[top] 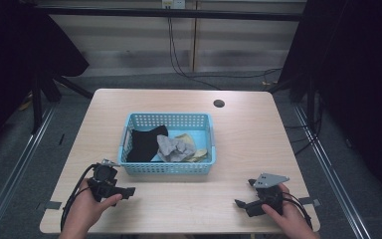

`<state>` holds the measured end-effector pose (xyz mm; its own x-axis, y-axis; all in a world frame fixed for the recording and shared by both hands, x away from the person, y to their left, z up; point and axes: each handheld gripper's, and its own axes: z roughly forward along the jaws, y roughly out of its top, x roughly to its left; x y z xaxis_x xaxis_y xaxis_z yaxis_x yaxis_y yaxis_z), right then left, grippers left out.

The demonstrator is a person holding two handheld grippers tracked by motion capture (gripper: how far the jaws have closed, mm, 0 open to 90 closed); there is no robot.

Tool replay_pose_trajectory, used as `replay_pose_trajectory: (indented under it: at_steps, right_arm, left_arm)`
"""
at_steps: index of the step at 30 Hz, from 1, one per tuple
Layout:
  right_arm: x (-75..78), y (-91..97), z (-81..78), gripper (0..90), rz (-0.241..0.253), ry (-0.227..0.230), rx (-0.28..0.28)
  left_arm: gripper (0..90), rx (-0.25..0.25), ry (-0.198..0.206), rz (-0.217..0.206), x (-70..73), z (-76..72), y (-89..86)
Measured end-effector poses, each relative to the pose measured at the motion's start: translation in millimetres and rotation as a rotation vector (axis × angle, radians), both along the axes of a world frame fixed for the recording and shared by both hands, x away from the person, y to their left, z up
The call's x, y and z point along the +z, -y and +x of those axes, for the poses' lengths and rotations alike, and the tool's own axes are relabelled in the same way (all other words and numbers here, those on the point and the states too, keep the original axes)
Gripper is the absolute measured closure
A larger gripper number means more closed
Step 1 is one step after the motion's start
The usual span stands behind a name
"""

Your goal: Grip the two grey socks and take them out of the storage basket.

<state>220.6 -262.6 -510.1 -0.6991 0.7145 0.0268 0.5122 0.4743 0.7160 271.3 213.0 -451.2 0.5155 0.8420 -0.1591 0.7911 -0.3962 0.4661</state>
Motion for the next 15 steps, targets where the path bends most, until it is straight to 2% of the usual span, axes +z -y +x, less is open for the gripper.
replay_pose_trajectory:
  at_steps: [1,5,9,10,11,15]
  right_arm:
    - [0.0,-0.1,-0.1,10.4,0.000,-0.001,-0.001]
    - [0.0,-0.1,-0.1,10.4,0.000,-0.001,-0.001]
    - [0.0,-0.1,-0.1,10.4,0.000,-0.001,-0.001]
    - [0.0,0.0,0.1,10.5,0.001,0.000,0.000]
    - [-0.4,0.3,1.1,10.7,0.006,0.002,0.007]
    - [-0.2,-0.2,3.1,10.6,0.005,-0.002,0.005]
  left_arm:
    - [24.7,-0.008,-0.017,0.015,2.9,0.7,1.9]
    - [24.7,-0.015,-0.038,0.013,8.3,2.0,3.9]
    - [24.8,-0.025,-0.046,0.017,17.7,5.7,6.7]
    - [24.8,-0.033,-0.050,0.033,21.4,7.5,6.0]
    - [24.8,-0.029,-0.056,0.014,23.5,9.3,6.5]
    - [25.3,-0.027,-0.070,0.022,31.1,16.7,7.5]
